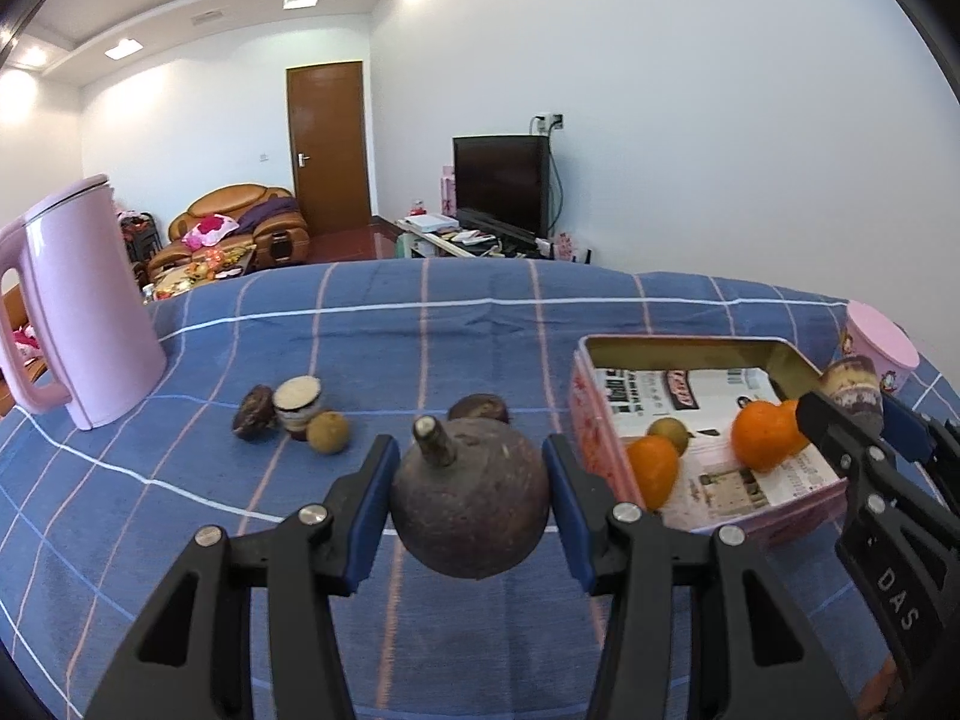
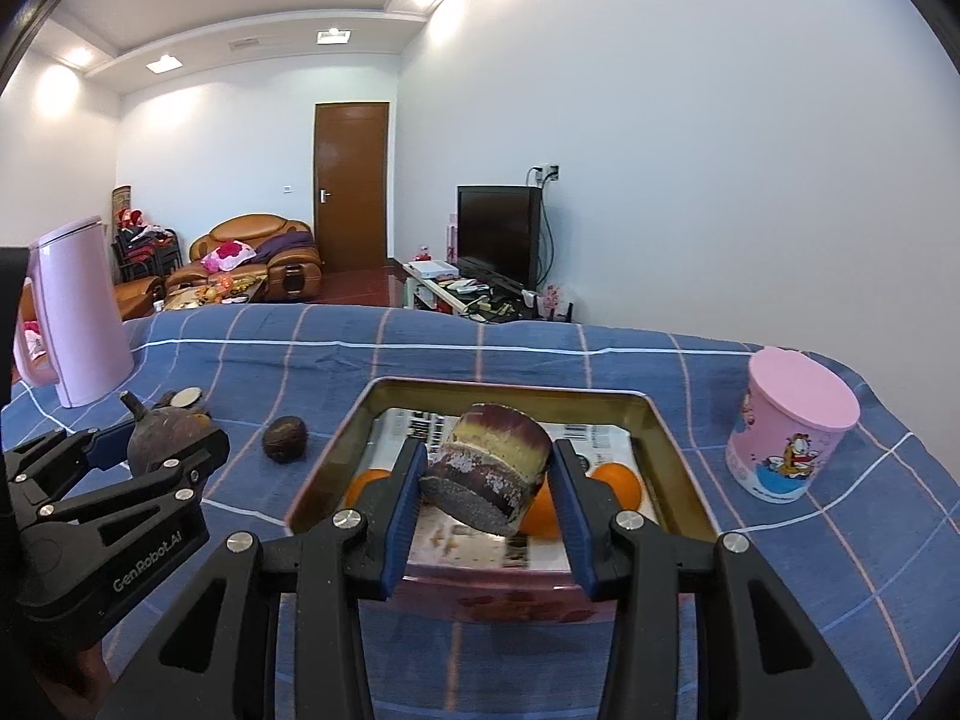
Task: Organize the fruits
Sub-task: 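Carry the cylindrical piece and dark stemmed fruit toward the pink tin, then lower the dark fruit into the tin with the left tool while the right tool releases the cylinder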
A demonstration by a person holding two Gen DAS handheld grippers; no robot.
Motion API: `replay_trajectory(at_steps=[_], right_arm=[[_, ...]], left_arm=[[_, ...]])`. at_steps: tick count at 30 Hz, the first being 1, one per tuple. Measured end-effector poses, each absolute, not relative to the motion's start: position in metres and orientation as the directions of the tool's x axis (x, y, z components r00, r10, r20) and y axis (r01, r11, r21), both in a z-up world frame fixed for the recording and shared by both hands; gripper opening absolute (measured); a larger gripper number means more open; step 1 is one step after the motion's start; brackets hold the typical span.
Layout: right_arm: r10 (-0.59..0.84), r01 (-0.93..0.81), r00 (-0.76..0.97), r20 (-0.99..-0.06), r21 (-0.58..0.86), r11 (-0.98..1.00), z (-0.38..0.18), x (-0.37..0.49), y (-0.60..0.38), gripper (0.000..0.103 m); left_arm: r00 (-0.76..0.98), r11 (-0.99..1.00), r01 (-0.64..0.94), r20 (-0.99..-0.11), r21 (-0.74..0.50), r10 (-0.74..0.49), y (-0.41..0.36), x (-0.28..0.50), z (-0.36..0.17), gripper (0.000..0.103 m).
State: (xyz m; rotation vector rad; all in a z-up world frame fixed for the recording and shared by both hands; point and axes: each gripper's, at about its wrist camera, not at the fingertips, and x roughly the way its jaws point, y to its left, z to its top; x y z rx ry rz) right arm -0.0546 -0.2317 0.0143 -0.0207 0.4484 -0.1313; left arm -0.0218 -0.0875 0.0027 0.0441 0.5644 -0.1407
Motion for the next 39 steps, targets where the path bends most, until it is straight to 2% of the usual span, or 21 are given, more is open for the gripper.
replay_trajectory(at_steps=[14, 17, 21, 23, 28, 34, 39], right_arm=[[-0.238, 0.251, 0.861, -0.449, -0.03, 0.967, 0.015, -0.051, -0.289, 0.044], [-0.26, 0.28, 0.852, -0.454, -0.024, 0.96, 0.015, -0.046, -0.3, 0.044], [-0.27, 0.298, 0.845, -0.461, -0.013, 0.954, 0.014, -0.037, -0.309, 0.044], [-0.27, 0.3, 0.844, -0.463, -0.011, 0.954, 0.014, -0.033, -0.311, 0.044], [-0.265, 0.288, 0.846, -0.462, -0.021, 0.957, 0.014, -0.023, -0.311, 0.044], [-0.22, 0.251, 0.846, -0.486, -0.003, 0.968, 0.01, -0.008, -0.313, 0.044], [-0.164, 0.21, 0.843, -0.512, 0.032, 0.977, 0.008, 0.004, -0.316, 0.044]], left_arm=[[0.828, 0.971, 0.238, -0.521, -0.008, -0.208, -0.127, -0.017, 0.005, 0.051], [0.838, 0.976, 0.215, -0.517, 0.02, -0.174, -0.138, -0.011, 0.006, 0.051], [0.86, 0.975, 0.221, -0.477, 0.021, -0.184, -0.144, -0.007, 0.012, 0.051], [0.875, 0.974, 0.221, -0.451, 0.049, -0.176, -0.15, -0.008, 0.014, 0.045], [0.872, 0.951, 0.304, -0.416, 0.049, -0.258, -0.168, -0.002, 0.019, 0.045], [0.793, 0.926, 0.376, -0.503, -0.041, -0.345, -0.177, 0.03, 0.008, 0.045], [0.748, 0.911, 0.39, -0.531, -0.131, -0.397, -0.171, 0.043, 0.004, 0.045]])
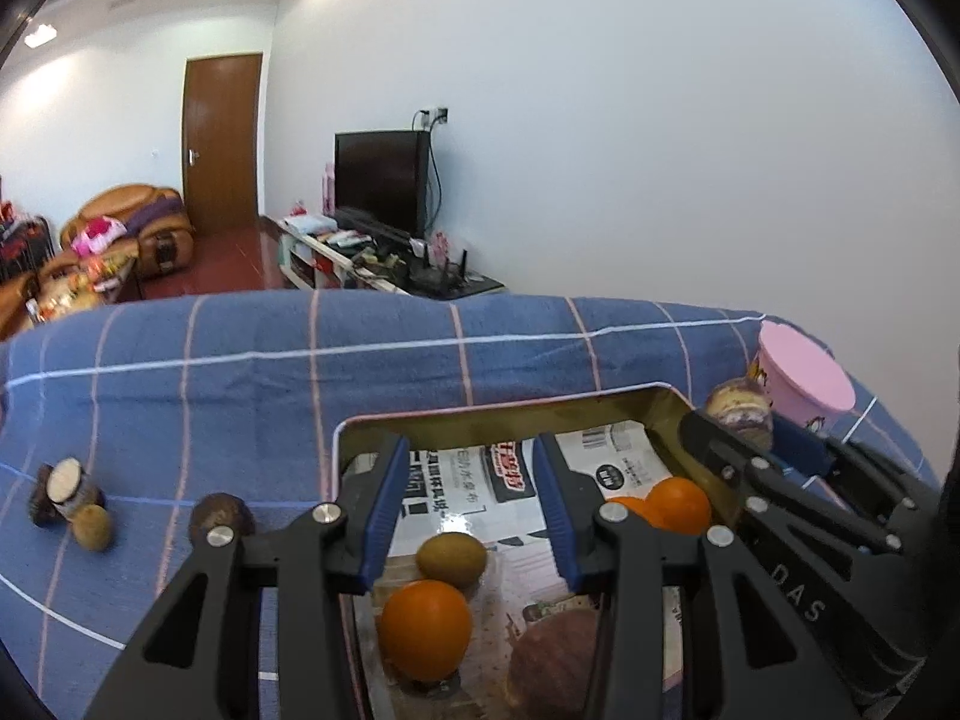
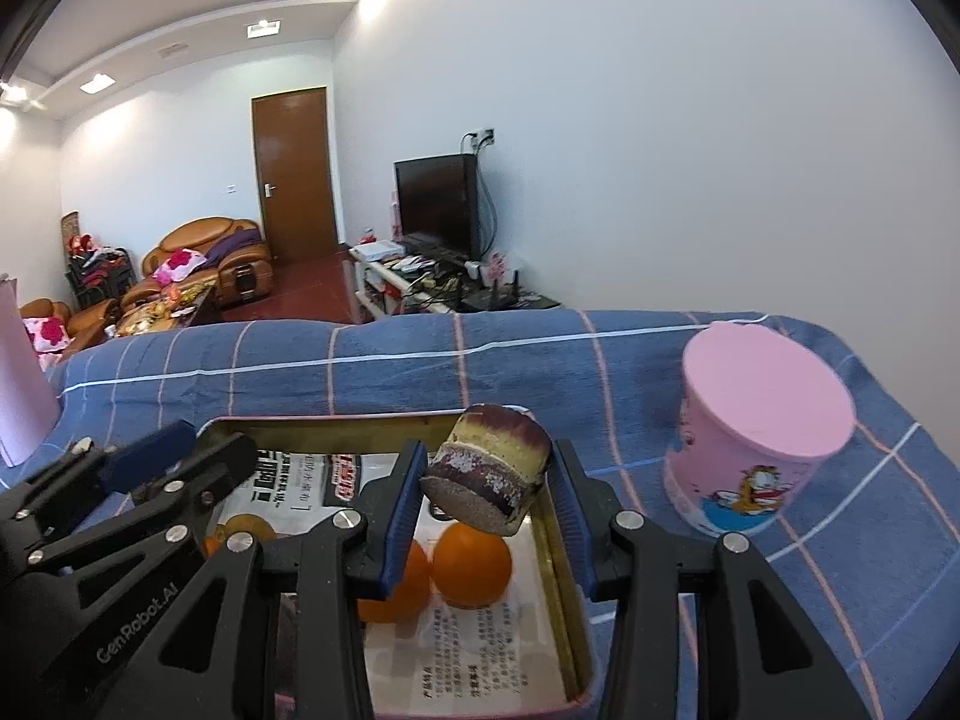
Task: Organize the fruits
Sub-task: 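Lower the dark fruit into the tin with the left tool while the right tool releases the cylinder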
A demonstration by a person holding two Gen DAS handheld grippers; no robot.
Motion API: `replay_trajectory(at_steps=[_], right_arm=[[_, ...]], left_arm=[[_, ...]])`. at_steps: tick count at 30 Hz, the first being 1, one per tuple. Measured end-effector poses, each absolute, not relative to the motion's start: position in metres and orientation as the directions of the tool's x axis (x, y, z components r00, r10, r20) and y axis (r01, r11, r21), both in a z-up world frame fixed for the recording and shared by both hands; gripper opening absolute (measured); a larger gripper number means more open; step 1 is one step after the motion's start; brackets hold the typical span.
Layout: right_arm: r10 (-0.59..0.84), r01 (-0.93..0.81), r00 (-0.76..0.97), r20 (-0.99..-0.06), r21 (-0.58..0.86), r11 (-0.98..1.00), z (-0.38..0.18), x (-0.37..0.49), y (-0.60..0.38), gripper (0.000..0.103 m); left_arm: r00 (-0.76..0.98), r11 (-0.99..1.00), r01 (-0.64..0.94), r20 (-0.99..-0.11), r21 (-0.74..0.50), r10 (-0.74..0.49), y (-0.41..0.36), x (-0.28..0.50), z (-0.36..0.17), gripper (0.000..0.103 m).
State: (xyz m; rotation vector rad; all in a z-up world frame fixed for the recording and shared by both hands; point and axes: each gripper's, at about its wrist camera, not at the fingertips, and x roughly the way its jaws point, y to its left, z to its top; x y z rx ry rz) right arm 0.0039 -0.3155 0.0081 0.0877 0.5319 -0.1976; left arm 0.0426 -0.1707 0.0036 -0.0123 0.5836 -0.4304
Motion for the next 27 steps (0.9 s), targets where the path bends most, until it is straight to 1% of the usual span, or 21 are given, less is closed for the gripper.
replay_trajectory(at_steps=[2, 3, 4, 5, 7, 8, 9, 10, 11, 12, 14, 18, 20, 24, 27], right_arm=[[-0.128, 0.185, 0.84, -0.527, 0.056, 0.981, 0.006, 0.009, -0.317, 0.044], [-0.101, 0.166, 0.837, -0.537, 0.073, 0.983, 0.005, 0.012, -0.317, 0.044], [-0.087, 0.156, 0.836, -0.542, 0.082, 0.984, 0.004, 0.015, -0.316, 0.044], [-0.067, 0.14, 0.835, -0.546, 0.093, 0.986, 0.003, 0.017, -0.315, 0.044], [-0.04, 0.115, 0.833, -0.552, 0.103, 0.988, 0.002, 0.018, -0.313, 0.044], [-0.033, 0.11, 0.832, -0.554, 0.106, 0.988, 0.002, 0.018, -0.312, 0.044], [-0.02, 0.099, 0.831, -0.556, 0.113, 0.989, 0.002, 0.019, -0.311, 0.048], [-0.003, 0.088, 0.831, -0.557, 0.127, 0.988, 0.001, 0.019, -0.31, 0.062], [0.001, 0.088, 0.831, -0.557, 0.134, 0.987, 0.001, 0.019, -0.31, 0.071], [0.01, 0.083, 0.835, -0.55, 0.145, 0.986, 0.002, 0.018, -0.31, 0.083], [0.018, 0.077, 0.847, -0.532, 0.155, 0.985, 0.003, 0.014, -0.31, 0.083], [-0.027, 0.104, 0.869, -0.495, 0.129, 0.986, 0.008, 0.003, -0.308, 0.083], [-0.042, 0.111, 0.882, -0.469, 0.122, 0.986, 0.011, -0.003, -0.307, 0.083], [-0.097, 0.165, 0.889, -0.448, 0.114, 0.98, 0.013, -0.011, -0.311, 0.083], [-0.155, 0.217, 0.906, -0.394, 0.117, 0.969, 0.018, -0.026, -0.314, 0.083]], left_arm=[[0.761, 0.917, 0.378, -0.52, -0.127, -0.386, -0.167, 0.041, 0.006, 0.047], [0.772, 0.921, 0.369, -0.511, -0.123, -0.378, -0.165, 0.039, 0.008, 0.052], [0.784, 0.926, 0.358, -0.499, -0.122, -0.369, -0.163, 0.038, 0.01, 0.059], [0.797, 0.931, 0.344, -0.487, -0.12, -0.357, -0.159, 0.036, 0.013, 0.063], [0.836, 0.948, 0.296, -0.449, -0.114, -0.315, -0.151, 0.031, 0.019, 0.079], [0.852, 0.955, 0.275, -0.431, -0.114, -0.297, -0.146, 0.029, 0.021, 0.083], [0.868, 0.96, 0.253, -0.412, -0.117, -0.279, -0.141, 0.027, 0.024, 0.091], [0.88, 0.965, 0.235, -0.396, -0.119, -0.263, -0.137, 0.026, 0.026, 0.097], [0.888, 0.967, 0.225, -0.385, -0.116, -0.253, -0.135, 0.027, 0.026, 0.099], [0.892, 0.97, 0.219, -0.381, -0.106, -0.243, -0.135, 0.025, 0.027, 0.1], [0.894, 0.974, 0.211, -0.387, -0.079, -0.225, -0.136, 0.024, 0.026, 0.1], [0.893, 0.973, 0.205, -0.389, -0.103, -0.229, -0.133, 0.021, 0.025, 0.101], [0.899, 0.98, 0.182, -0.389, -0.086, -0.201, -0.129, 0.02, 0.026, 0.101], [0.907, 0.986, 0.148, -0.387, -0.072, -0.165, -0.118, 0.016, 0.025, 0.101], [0.913, 0.99, 0.126, -0.383, -0.068, -0.142, -0.111, 0.013, 0.023, 0.101]])
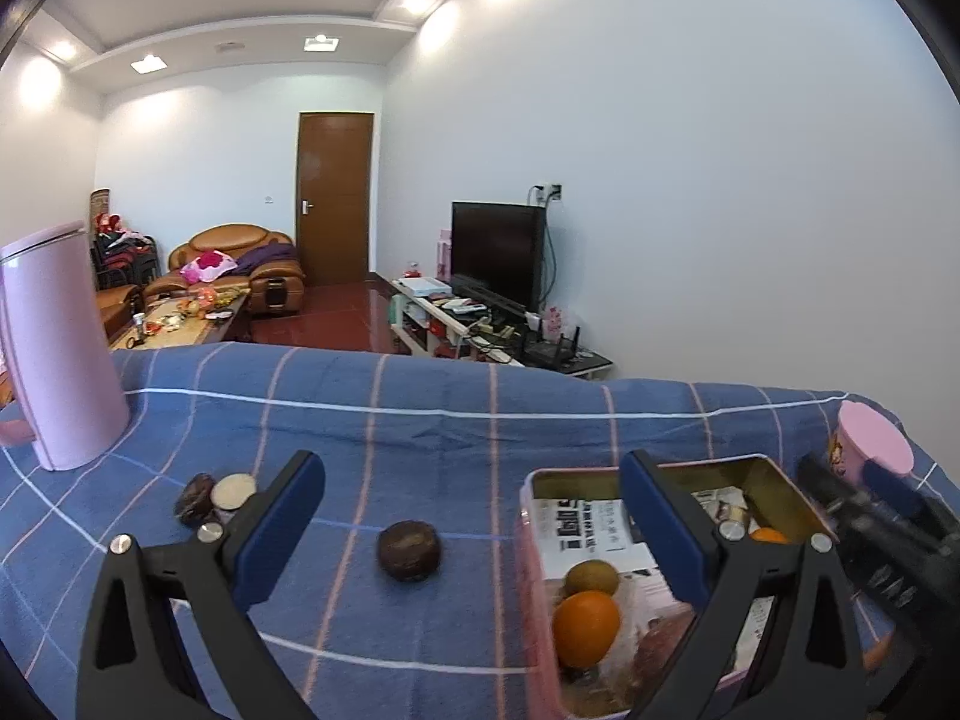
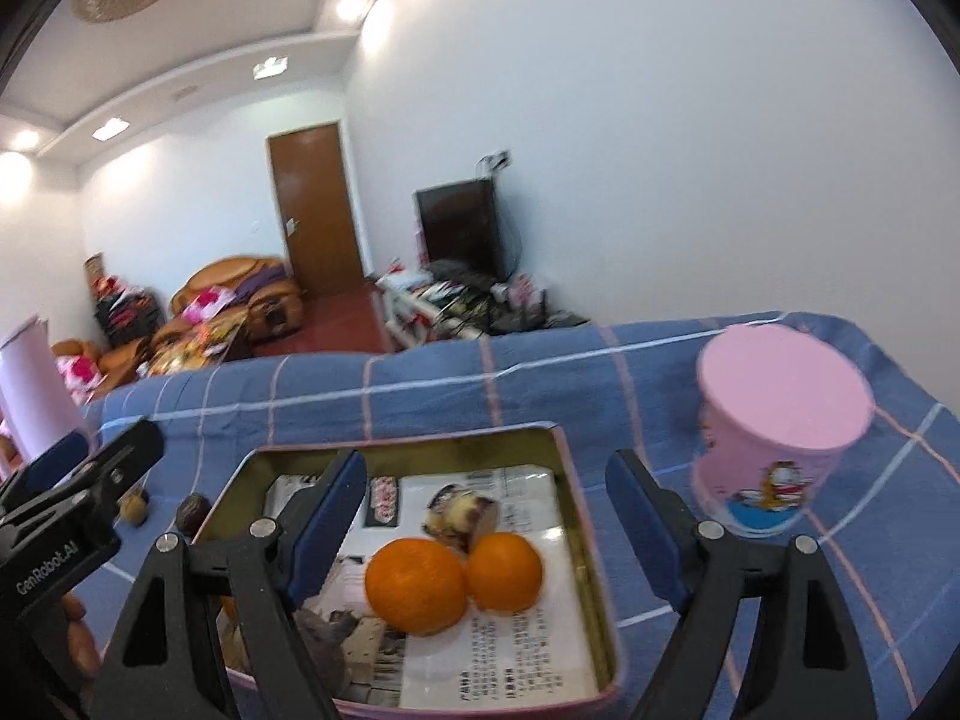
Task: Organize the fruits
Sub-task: 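Lower the dark fruit into the tin with the left tool while the right tool releases the cylinder, then lift both open tools away from the tin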
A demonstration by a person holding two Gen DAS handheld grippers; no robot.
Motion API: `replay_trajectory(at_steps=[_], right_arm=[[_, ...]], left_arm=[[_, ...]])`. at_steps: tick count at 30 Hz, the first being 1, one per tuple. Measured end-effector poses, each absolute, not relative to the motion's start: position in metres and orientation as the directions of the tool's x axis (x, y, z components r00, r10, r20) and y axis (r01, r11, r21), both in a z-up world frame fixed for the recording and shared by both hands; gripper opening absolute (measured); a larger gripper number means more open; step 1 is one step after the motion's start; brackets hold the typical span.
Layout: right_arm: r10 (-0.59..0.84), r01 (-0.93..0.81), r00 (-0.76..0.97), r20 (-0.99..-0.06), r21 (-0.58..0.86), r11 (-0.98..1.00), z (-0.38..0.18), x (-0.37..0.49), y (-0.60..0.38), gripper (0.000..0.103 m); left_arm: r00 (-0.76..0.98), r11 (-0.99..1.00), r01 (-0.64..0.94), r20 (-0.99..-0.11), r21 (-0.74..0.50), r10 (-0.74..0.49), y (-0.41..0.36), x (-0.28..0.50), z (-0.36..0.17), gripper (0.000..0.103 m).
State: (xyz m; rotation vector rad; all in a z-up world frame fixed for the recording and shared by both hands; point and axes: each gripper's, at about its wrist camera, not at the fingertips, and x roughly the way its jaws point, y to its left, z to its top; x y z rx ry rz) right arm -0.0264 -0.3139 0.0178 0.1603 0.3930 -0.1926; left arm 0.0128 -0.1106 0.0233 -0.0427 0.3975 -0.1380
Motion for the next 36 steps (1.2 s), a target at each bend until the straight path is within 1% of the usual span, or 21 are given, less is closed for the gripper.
replay_trajectory(at_steps=[4, 7, 11, 14, 26, 36], right_arm=[[-0.236, 0.273, 0.94, -0.247, 0.126, 0.954, 0.03, -0.057, -0.308, 0.083], [-0.251, 0.282, 0.946, -0.207, 0.136, 0.95, 0.032, -0.064, -0.303, 0.084], [-0.27, 0.299, 0.925, -0.266, 0.075, 0.951, 0.029, -0.057, -0.291, 0.084], [-0.292, 0.313, 0.922, -0.254, 0.048, 0.948, 0.03, -0.064, -0.282, 0.084], [-0.305, 0.342, 0.91, -0.282, 0.091, 0.935, 0.027, -0.083, -0.277, 0.084], [-0.301, 0.339, 0.908, -0.292, 0.089, 0.936, 0.028, -0.092, -0.264, 0.084]], left_arm=[[0.922, 0.994, 0.109, -0.37, -0.03, -0.113, -0.109, 0.009, 0.021, 0.101], [0.926, 0.994, 0.11, -0.363, -0.004, -0.104, -0.109, 0.003, 0.019, 0.101], [0.92, 0.992, 0.124, -0.379, 0.033, -0.103, -0.112, -0.002, 0.015, 0.103], [0.926, 0.991, 0.128, -0.363, 0.043, -0.104, -0.113, -0.009, 0.017, 0.103], [0.918, 0.99, 0.135, -0.379, 0.025, -0.116, -0.107, -0.023, 0.018, 0.103], [0.906, 0.986, 0.164, -0.395, -0.002, -0.151, -0.096, -0.036, 0.016, 0.103]])
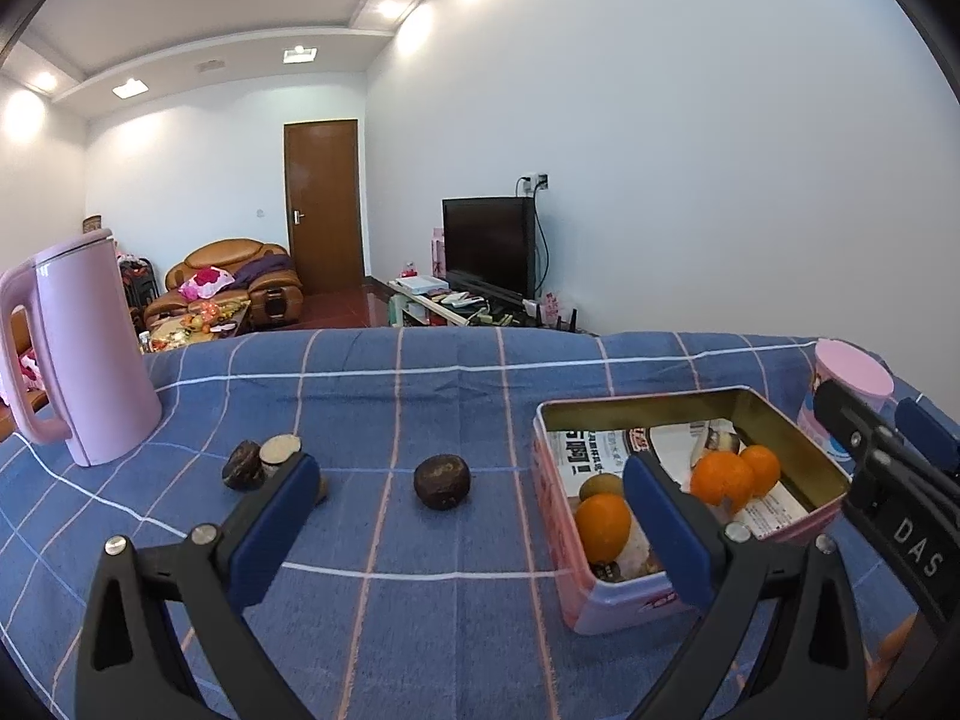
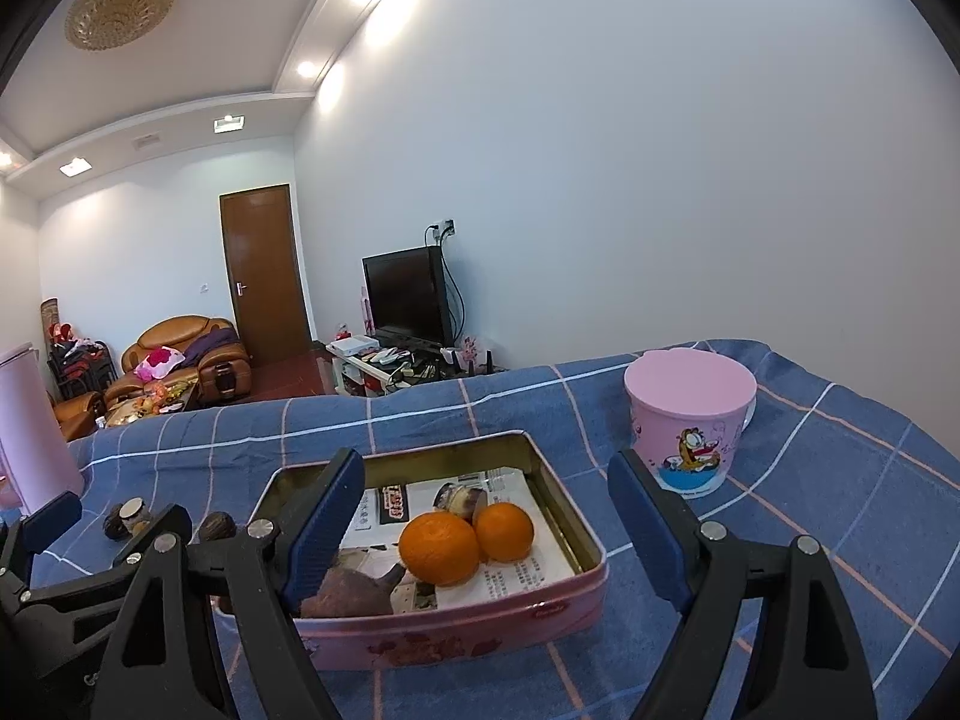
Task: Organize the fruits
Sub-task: 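Lift both open tools away from the tin, then move both open tools back toward the fruits on the cloth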
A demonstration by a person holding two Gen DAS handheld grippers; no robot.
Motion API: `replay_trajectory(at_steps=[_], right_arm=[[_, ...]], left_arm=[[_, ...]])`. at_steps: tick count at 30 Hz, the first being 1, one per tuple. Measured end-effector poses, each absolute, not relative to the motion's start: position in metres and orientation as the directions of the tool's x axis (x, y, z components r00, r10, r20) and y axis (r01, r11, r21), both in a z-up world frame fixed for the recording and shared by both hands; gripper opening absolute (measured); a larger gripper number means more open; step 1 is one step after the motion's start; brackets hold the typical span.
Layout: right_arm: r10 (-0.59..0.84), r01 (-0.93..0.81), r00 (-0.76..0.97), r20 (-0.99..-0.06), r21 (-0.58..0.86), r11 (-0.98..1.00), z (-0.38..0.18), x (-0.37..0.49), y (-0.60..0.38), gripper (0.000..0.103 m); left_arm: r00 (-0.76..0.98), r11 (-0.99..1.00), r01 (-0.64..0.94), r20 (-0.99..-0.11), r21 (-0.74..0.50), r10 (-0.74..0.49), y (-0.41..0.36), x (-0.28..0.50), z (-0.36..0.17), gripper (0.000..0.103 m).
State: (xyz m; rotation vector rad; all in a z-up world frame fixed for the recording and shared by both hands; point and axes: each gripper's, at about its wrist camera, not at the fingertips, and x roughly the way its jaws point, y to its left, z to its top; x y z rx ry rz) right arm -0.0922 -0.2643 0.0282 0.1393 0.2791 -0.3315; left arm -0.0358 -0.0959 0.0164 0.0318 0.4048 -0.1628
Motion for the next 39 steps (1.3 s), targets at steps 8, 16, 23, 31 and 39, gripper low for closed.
replay_trajectory(at_steps=[8, 16, 23, 31, 39], right_arm=[[-0.28, 0.317, 0.911, -0.303, 0.078, 0.945, 0.027, -0.09, -0.246, 0.084], [-0.253, 0.296, 0.916, -0.312, 0.099, 0.95, 0.026, -0.084, -0.231, 0.084], [-0.234, 0.278, 0.919, -0.319, 0.103, 0.955, 0.025, -0.072, -0.213, 0.084], [-0.191, 0.229, 0.926, -0.324, 0.082, 0.97, 0.023, -0.053, -0.186, 0.084], [-0.136, 0.151, 0.921, -0.364, 0.013, 0.989, 0.018, -0.023, -0.15, 0.084]], left_arm=[[0.887, 0.988, 0.145, -0.436, -0.047, -0.15, -0.074, -0.032, 0.012, 0.103], [0.881, 0.992, 0.116, -0.456, -0.058, -0.129, -0.056, -0.03, 0.009, 0.103], [0.882, 0.996, 0.091, -0.462, -0.021, -0.091, -0.042, -0.023, 0.01, 0.103], [0.876, 0.999, 0.028, -0.482, 0.043, -0.004, -0.013, 0.0, 0.008, 0.103], [0.81, 0.989, -0.127, -0.568, 0.069, 0.144, 0.043, 0.038, -0.003, 0.103]])
